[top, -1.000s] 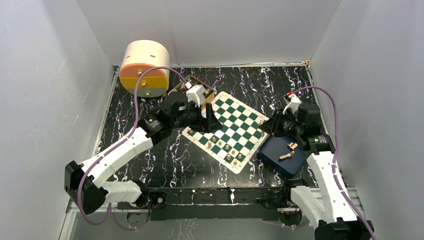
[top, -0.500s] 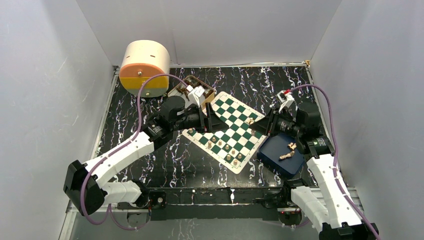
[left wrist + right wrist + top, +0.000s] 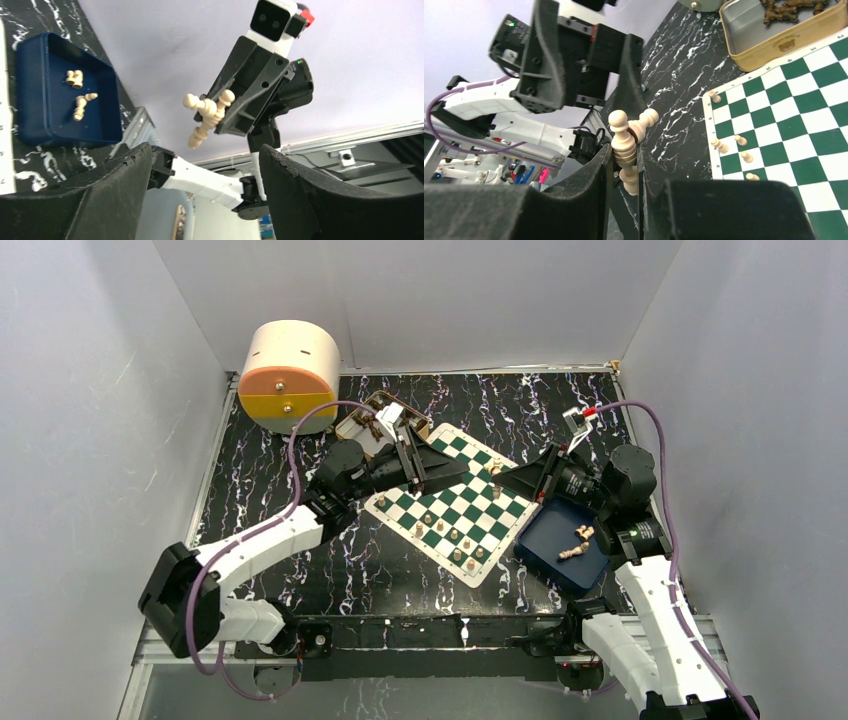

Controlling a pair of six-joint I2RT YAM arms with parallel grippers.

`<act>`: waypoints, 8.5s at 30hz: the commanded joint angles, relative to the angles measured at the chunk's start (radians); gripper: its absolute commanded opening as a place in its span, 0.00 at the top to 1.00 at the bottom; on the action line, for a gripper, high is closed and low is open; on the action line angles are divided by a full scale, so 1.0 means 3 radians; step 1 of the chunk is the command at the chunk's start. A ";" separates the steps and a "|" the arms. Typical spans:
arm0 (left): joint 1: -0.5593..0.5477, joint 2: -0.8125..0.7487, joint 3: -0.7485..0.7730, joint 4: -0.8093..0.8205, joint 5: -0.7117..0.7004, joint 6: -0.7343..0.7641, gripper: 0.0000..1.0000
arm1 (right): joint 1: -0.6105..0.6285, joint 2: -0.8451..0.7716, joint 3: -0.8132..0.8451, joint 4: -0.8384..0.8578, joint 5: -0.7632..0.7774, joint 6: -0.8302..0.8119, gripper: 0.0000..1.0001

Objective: Set up the chess pieces on the board
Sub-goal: Place the chess piece on the chessboard.

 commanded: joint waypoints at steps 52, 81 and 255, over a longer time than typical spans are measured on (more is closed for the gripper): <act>-0.0106 0.0717 0.0160 0.1595 0.0047 -0.1501 0.54 | 0.0098 0.0020 -0.0098 0.0811 -0.0204 0.0514 0.79; -0.0106 0.0664 0.0050 0.1523 -0.0005 -0.1295 0.90 | 0.0102 0.0007 -0.0040 0.0498 -0.0040 0.0307 0.81; 0.0068 0.0789 0.1177 -0.1608 0.0858 0.0947 0.76 | 0.0685 0.0316 -0.0251 0.0209 0.0479 -0.0268 0.78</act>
